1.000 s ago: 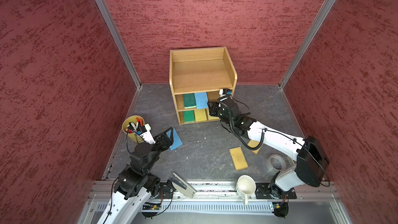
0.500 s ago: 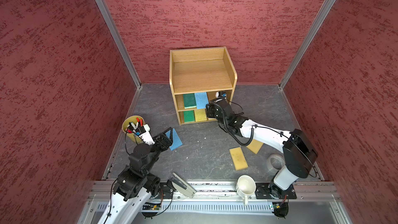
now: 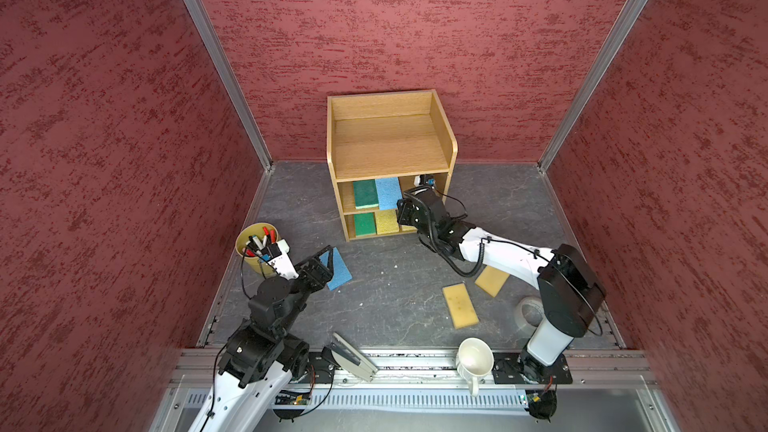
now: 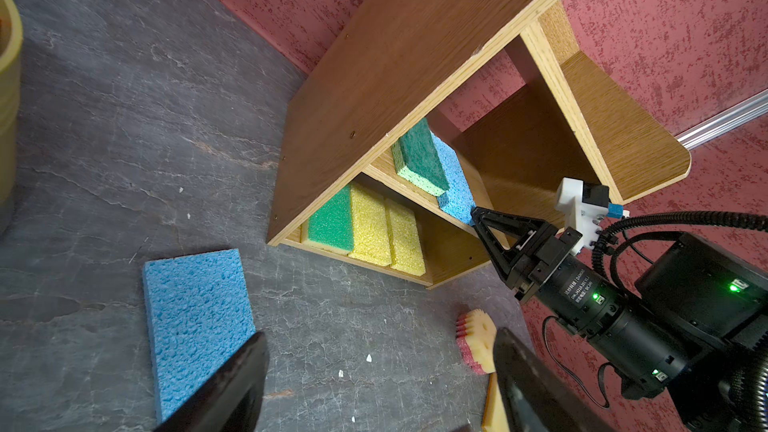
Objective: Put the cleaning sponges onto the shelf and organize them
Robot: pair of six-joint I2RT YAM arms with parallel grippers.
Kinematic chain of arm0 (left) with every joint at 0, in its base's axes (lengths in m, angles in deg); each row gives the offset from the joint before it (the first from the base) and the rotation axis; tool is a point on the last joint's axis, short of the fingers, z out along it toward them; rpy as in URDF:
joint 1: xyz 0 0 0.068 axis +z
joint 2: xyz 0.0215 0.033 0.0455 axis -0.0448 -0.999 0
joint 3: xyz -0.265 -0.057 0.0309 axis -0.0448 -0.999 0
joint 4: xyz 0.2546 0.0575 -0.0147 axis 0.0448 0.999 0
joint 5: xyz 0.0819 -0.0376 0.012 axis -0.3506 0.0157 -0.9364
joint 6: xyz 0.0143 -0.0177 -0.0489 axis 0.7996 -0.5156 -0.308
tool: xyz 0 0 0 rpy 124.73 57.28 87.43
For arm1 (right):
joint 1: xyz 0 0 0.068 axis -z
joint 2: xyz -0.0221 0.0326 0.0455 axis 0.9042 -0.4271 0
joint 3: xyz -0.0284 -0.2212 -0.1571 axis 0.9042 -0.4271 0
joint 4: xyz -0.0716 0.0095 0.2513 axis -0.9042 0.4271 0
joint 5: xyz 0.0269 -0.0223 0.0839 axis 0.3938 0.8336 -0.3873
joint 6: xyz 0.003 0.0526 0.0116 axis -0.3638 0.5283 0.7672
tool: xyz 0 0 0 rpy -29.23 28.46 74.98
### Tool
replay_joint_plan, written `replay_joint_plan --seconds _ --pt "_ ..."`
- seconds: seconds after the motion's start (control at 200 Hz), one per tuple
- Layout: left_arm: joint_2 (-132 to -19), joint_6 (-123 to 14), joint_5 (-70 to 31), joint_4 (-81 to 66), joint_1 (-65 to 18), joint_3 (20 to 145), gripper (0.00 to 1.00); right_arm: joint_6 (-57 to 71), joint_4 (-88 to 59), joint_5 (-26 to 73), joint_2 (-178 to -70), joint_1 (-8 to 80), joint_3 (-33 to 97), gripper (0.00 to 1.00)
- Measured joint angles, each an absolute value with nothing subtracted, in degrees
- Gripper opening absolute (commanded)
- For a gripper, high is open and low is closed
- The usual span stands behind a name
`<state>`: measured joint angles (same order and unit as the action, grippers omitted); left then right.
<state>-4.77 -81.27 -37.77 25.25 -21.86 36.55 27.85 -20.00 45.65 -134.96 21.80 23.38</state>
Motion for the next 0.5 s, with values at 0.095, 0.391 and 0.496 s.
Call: replay_joint_plan --seconds 0.095,0.391,0.496 --pt "-4.79 -81.27 -37.77 25.28 -21.86 36.55 0.84 28.35 -20.24 44.99 -134.96 21.8 23.38 0.13" --pt "-4.79 -81.29 -37.74 25.25 -21.86 36.55 0.84 29.38 -20.68 44.58 -135.07 21.8 23.38 0.0" --pt "-4.79 -81.29 -37.77 25.25 -21.86 36.55 0.84 29.67 -21.1 44.93 -135.07 21.8 23.25 0.0"
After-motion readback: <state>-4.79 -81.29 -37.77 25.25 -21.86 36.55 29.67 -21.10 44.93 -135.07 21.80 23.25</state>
